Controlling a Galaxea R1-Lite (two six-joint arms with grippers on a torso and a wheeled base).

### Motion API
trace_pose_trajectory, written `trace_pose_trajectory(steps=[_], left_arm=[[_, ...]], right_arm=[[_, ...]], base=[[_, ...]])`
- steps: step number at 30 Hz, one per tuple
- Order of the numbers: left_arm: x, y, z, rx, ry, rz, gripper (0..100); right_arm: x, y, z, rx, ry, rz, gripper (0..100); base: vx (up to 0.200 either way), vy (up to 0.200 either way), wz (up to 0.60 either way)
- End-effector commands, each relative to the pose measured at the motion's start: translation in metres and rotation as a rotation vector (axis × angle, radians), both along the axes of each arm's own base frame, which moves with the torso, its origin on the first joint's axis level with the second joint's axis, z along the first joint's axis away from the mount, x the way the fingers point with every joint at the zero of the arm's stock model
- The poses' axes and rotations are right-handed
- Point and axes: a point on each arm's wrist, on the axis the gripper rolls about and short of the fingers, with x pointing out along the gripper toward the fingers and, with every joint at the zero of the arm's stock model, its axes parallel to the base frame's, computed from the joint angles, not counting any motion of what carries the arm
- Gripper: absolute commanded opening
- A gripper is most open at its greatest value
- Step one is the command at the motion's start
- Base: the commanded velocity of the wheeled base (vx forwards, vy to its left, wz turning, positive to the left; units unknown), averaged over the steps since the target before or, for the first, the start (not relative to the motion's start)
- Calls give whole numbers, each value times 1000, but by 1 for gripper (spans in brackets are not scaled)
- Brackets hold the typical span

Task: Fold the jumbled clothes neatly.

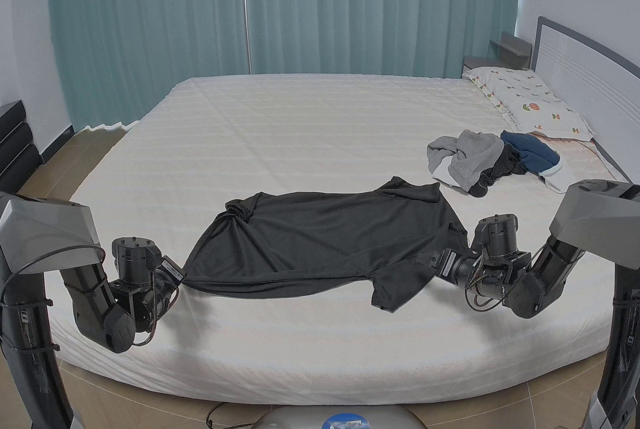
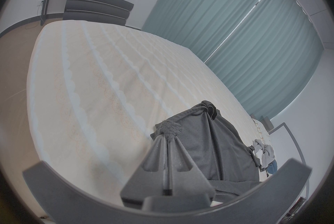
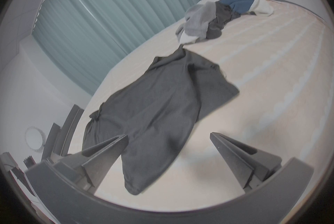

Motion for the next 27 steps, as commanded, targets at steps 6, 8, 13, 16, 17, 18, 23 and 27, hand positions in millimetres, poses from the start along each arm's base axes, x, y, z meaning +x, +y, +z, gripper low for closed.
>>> trace_pose_trajectory(steps=[6, 8, 13, 16, 17, 18, 23, 27], left_arm=[[-1, -1, 0, 0, 2, -4, 0], [-1, -1, 0, 0, 2, -4, 0], [-1, 0, 0, 0, 1, -2, 0], [-1, -1, 0, 0, 1, -4, 0], [-1, -1, 0, 0, 1, -4, 0], [-1, -1, 0, 0, 1, -4, 0], [-1, 0, 0, -3, 2, -4, 0], [-3, 0, -2, -2, 13, -7, 0]], right_arm=[[-6, 28, -39, -16, 84, 74, 100], [1, 31, -36, 22, 73, 72, 100], [11, 36, -36, 45, 57, 74, 100], [19, 39, -36, 51, 38, 74, 100], [19, 39, -36, 51, 38, 74, 100], [19, 39, -36, 51, 38, 74, 100], [18, 34, -34, 32, 30, 43, 0], [19, 25, -35, -18, 22, -48, 0]], base=[[0, 0, 0], [0, 0, 0], [0, 0, 0], [0, 0, 0], [0, 0, 0], [0, 0, 0], [0, 0, 0], [0, 0, 0]])
